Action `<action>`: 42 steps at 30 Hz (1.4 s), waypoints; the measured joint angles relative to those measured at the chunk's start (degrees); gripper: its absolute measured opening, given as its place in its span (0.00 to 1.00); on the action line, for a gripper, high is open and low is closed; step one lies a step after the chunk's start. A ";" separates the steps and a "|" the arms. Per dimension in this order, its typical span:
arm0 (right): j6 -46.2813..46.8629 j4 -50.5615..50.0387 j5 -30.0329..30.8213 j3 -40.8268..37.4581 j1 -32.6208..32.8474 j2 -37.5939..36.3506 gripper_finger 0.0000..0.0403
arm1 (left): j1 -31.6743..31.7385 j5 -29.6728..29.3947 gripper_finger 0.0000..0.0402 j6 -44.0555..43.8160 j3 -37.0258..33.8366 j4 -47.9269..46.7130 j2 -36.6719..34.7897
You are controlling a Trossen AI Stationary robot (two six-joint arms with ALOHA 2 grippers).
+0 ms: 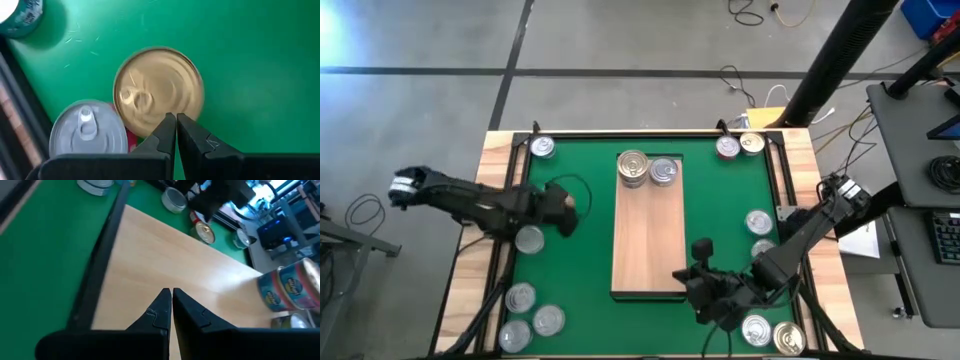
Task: Stack canned seafood by type on shelf
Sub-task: Stack the green tuna can on top of the other green tuna can on the shelf
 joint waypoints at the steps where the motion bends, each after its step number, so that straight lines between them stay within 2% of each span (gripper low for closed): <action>1: 0.97 -0.58 0.00 0.00 0.32 0.00 0.02 | 3.13 0.89 0.00 2.39 -0.78 1.46 -0.02; 5: 6.70 -5.32 -0.24 0.00 1.37 0.00 0.02 | 12.37 3.51 0.00 9.11 -4.00 4.39 0.01; 10: 13.48 -10.90 -0.59 0.00 1.84 0.11 0.02 | 12.92 6.84 0.00 13.77 -8.03 13.53 -0.07; 15: 13.90 -11.55 -0.57 0.00 1.78 0.11 0.02 | 6.02 15.48 0.00 19.65 -12.52 36.10 -0.02; 18: 13.52 -11.58 -0.56 0.00 1.43 0.11 0.02 | 0.46 18.09 0.00 21.89 -13.26 42.90 -0.02; 21: 13.55 -11.76 -0.58 0.00 1.41 0.11 0.02 | -4.53 14.94 0.00 20.88 -12.62 39.44 -0.23; 27: 13.70 -13.92 -0.56 0.00 1.39 0.11 0.02 | -11.19 6.97 0.00 10.70 -12.22 27.15 -0.21; 30: 15.89 -20.81 -0.57 0.00 1.40 -0.08 0.02 | -13.13 7.35 0.00 8.38 -13.78 29.93 0.05; 34: 33.68 -38.59 -1.27 -0.04 1.15 -1.72 0.02 | -17.09 10.58 0.00 11.49 -15.97 41.07 2.20; 36: 42.96 -45.93 -3.81 -0.70 1.13 -2.41 0.02 | -19.58 11.27 0.00 15.12 -16.34 48.12 4.14; 38: 47.42 -47.81 -8.42 -3.38 1.10 -3.49 0.02 | -21.52 11.80 0.00 18.28 -16.19 53.43 6.86; 42: 46.87 -39.19 -19.58 -12.19 1.02 -6.22 0.02 | -21.85 9.09 0.00 22.50 -14.64 59.37 15.08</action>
